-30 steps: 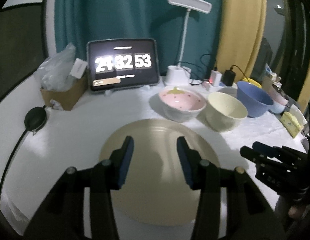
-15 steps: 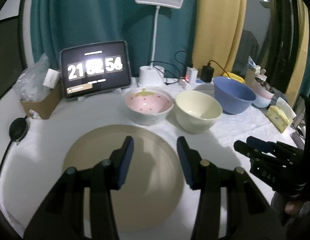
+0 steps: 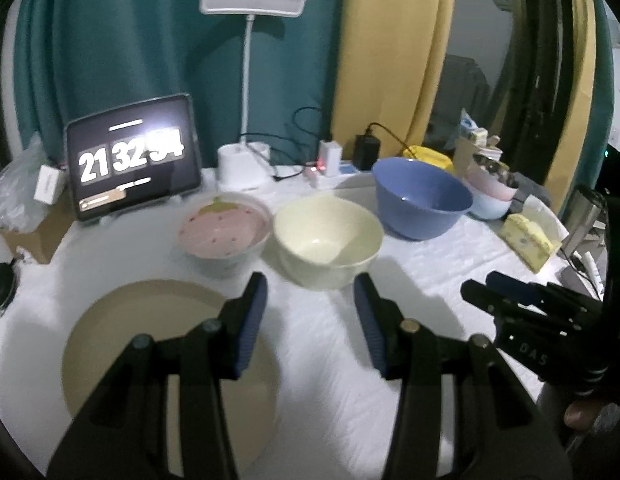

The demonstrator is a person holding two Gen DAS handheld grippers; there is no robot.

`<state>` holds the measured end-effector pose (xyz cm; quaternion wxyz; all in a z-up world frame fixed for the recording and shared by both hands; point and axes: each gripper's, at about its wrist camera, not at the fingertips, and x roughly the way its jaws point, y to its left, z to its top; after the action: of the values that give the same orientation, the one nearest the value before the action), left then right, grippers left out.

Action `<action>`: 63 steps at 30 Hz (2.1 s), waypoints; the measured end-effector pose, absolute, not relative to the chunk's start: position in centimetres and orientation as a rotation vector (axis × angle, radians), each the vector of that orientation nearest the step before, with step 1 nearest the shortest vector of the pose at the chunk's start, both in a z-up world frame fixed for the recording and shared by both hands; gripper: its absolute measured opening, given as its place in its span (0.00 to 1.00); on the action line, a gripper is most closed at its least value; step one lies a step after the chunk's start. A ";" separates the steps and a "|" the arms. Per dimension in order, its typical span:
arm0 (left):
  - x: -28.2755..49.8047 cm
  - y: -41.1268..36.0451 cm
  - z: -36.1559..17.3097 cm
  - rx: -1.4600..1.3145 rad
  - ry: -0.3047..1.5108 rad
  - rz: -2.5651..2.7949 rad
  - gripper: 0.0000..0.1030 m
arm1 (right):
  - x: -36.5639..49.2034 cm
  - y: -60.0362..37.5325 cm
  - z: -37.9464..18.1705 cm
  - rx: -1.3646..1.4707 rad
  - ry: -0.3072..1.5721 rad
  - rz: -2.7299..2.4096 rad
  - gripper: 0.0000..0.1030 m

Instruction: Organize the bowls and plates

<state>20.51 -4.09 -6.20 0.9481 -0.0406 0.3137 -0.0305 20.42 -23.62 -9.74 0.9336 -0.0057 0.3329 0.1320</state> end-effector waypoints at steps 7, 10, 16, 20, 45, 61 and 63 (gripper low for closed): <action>22.0 -6.4 -5.6 -0.060 0.626 -0.104 0.46 | 21.6 -26.2 -8.8 -0.011 0.656 0.218 0.38; 22.8 -7.2 -5.2 -0.042 0.619 -0.109 0.46 | 22.4 -26.9 -8.5 -0.010 0.647 0.205 0.38; 24.5 -8.1 -4.2 -0.024 0.586 -0.105 0.46 | 24.0 -28.0 -7.6 -0.011 0.623 0.180 0.38; 25.8 -8.6 -3.5 -0.014 0.567 -0.095 0.46 | 25.0 -28.8 -7.1 -0.007 0.617 0.166 0.38; 33.7 -14.6 -6.1 0.062 0.584 -0.122 0.46 | 35.7 -32.4 -9.2 0.087 0.623 0.135 0.63; 36.9 -17.4 -9.3 0.102 0.664 -0.145 0.46 | 38.1 -34.1 -13.6 0.110 0.730 0.100 0.44; 37.0 -17.5 -9.5 0.104 0.666 -0.146 0.46 | 38.2 -34.5 -14.1 0.123 0.743 0.094 0.38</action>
<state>37.01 -17.52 -9.48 0.9412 0.0509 0.3262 -0.0717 38.24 -34.52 -14.10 0.9289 0.0602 0.3624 0.0458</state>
